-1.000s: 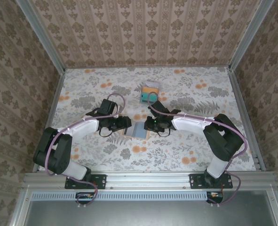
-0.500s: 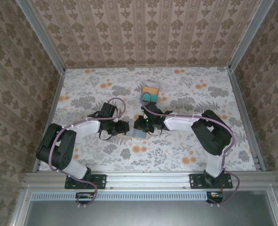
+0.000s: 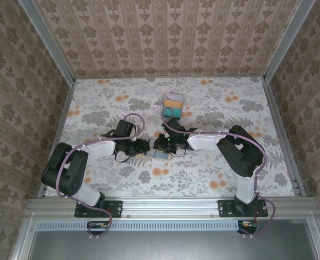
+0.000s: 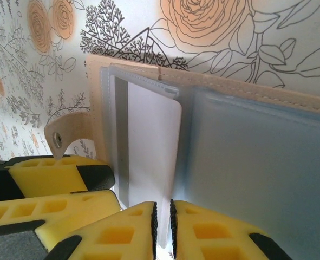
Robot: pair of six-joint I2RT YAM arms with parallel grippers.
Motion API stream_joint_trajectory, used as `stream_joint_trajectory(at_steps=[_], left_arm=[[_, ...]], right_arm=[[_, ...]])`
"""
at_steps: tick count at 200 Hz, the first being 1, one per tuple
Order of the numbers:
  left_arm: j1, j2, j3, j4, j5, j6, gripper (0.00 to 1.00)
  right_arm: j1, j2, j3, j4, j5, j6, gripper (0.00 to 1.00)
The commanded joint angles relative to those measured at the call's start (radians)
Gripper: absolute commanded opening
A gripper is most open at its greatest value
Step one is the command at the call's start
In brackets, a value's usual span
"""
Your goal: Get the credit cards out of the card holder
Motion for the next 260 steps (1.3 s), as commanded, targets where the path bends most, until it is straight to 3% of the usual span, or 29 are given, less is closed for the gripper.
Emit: stream_joint_trajectory(at_steps=[1, 87, 115, 178, 260], left_arm=[[-0.008, 0.004, -0.017, -0.035, -0.014, -0.016, 0.43], [-0.007, 0.012, -0.012, -0.041, -0.013, -0.013, 0.43], [-0.006, 0.013, -0.006, -0.057, -0.024, -0.010, 0.43], [0.022, 0.014, 0.003, -0.137, -0.110, -0.017, 0.38], [0.025, 0.006, 0.001, -0.147, -0.104, -0.016, 0.38]], right_arm=[[-0.003, 0.036, 0.016, 0.027, -0.031, 0.028, 0.18], [-0.002, 0.072, 0.020, 0.088, -0.055, 0.061, 0.14], [-0.004, 0.075, 0.015, 0.097, -0.059, 0.068, 0.00], [-0.037, 0.026, -0.060, 0.099, -0.045, 0.072, 0.00], [-0.070, -0.028, -0.097, 0.100, -0.064, 0.025, 0.02]])
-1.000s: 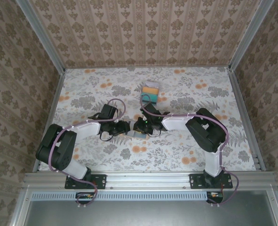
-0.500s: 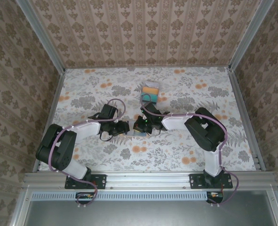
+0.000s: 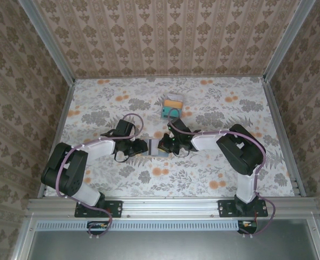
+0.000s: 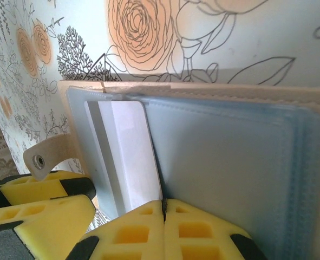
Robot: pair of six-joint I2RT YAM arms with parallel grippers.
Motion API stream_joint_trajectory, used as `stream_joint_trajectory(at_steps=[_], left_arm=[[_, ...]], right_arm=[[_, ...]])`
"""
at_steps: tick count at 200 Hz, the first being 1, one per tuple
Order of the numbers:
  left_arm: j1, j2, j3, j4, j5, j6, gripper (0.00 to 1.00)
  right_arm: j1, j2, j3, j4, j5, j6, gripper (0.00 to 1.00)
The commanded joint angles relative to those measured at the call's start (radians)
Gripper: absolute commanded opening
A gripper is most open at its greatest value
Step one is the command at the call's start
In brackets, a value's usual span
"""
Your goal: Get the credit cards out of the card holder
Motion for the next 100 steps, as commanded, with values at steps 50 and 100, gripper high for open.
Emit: stream_joint_trajectory(at_steps=[50, 100], left_arm=[[0.012, 0.013, -0.005, -0.096, -0.038, -0.002, 0.31], [0.012, 0.017, -0.007, -0.092, -0.029, -0.003, 0.30]], right_arm=[[0.004, 0.028, 0.041, 0.008, -0.055, -0.047, 0.21], [0.010, 0.068, 0.067, 0.006, -0.046, -0.040, 0.21]])
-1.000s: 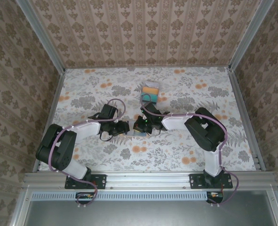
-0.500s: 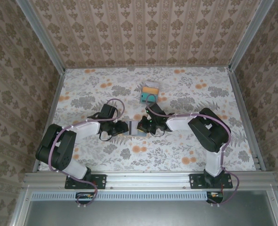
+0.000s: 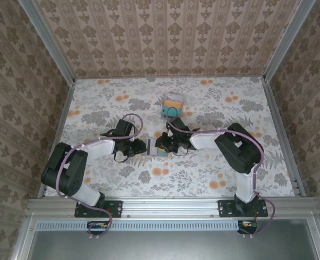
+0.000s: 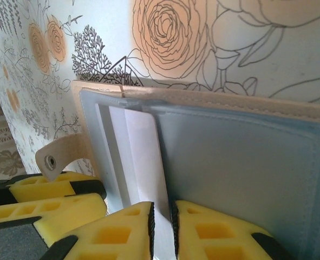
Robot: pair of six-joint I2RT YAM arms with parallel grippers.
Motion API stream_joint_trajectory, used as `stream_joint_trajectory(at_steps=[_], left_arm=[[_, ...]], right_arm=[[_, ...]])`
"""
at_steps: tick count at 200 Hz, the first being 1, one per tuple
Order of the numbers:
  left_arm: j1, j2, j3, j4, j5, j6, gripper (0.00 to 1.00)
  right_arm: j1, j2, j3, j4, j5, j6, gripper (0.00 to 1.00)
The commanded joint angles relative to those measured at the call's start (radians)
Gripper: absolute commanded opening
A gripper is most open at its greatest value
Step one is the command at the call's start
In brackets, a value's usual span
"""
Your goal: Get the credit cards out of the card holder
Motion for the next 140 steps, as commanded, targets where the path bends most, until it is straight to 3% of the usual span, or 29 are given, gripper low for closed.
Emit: stream_joint_trajectory(at_steps=[1, 47, 90, 140], left_arm=[[0.006, 0.016, -0.010, -0.075, -0.025, -0.001, 0.30], [0.006, 0.017, -0.012, -0.072, -0.023, -0.001, 0.26], [0.006, 0.015, -0.011, -0.081, -0.033, 0.002, 0.26], [0.038, 0.014, -0.006, -0.095, -0.039, 0.015, 0.25]], right_arm=[[0.009, 0.032, 0.026, -0.001, -0.006, -0.013, 0.21], [0.015, 0.053, 0.040, -0.008, -0.006, -0.009, 0.21], [0.011, 0.031, 0.018, -0.017, 0.012, -0.014, 0.00], [-0.033, -0.032, -0.058, -0.028, 0.020, -0.038, 0.00]])
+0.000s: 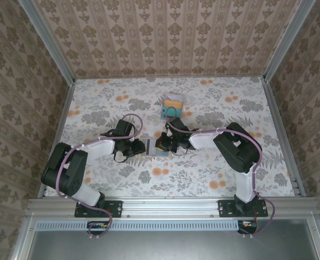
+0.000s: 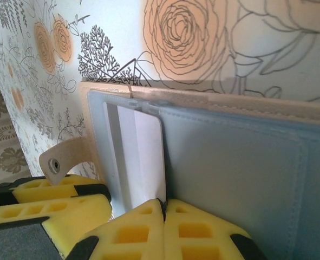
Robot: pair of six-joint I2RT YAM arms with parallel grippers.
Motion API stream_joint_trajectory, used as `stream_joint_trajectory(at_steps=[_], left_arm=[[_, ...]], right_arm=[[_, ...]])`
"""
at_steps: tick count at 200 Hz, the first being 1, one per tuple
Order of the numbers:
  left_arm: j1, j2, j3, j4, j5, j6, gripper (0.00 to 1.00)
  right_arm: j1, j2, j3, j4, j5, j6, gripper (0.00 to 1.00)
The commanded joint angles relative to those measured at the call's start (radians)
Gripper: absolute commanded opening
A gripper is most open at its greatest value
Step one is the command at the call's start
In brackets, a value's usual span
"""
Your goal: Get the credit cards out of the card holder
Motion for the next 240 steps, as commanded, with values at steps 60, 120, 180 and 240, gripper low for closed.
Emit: stream_joint_trajectory(at_steps=[60, 120, 180, 240], left_arm=[[0.033, 0.013, 0.003, -0.088, -0.021, 0.020, 0.25], [0.032, -0.018, 0.050, -0.135, -0.019, 0.033, 0.25], [0.044, -0.161, 0.134, -0.244, -0.048, 0.060, 0.58], [0.060, -0.270, 0.148, -0.280, -0.083, 0.038, 0.77]], right_arm=[[-0.084, -0.139, -0.146, -0.044, 0.010, -0.059, 0.00], [-0.107, -0.235, -0.126, -0.133, -0.021, -0.126, 0.00], [-0.124, -0.337, 0.034, -0.441, 0.052, -0.357, 0.00], [-0.165, -0.238, 0.417, -0.827, 0.178, -0.781, 0.00]])
